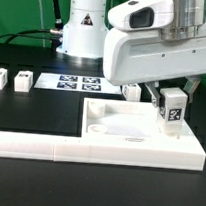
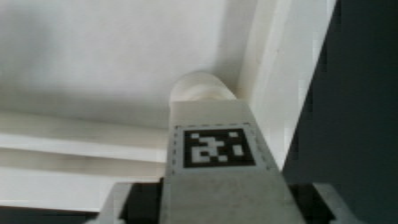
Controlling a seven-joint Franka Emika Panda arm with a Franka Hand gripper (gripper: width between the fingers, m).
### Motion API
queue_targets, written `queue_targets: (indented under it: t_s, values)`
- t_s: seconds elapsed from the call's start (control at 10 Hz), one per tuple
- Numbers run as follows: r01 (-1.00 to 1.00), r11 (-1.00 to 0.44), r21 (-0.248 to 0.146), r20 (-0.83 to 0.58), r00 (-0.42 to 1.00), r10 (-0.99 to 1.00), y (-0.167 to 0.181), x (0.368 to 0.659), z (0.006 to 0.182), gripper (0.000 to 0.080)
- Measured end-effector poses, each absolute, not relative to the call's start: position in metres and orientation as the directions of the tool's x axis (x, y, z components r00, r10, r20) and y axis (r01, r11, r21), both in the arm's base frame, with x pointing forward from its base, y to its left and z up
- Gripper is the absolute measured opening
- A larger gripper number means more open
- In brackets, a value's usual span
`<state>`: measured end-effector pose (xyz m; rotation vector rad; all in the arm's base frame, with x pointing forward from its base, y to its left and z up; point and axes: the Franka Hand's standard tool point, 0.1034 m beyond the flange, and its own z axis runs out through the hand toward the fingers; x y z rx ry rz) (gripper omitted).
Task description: Assemble square table
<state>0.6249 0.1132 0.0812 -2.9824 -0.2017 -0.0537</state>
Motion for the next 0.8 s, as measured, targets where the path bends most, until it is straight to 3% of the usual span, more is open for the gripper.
queue_targets:
  t_s: [0.3, 0.8]
  values:
    - [-0.164, -0.974, -0.157, 0.033, 0.985, -0.171, 0.1125, 0.6245, 0.0807, 0.0294]
    - [-0.565, -0.81, -0.158, -0.034, 0.822, -0.568, 0.114, 0.624, 0.0802, 0.0294]
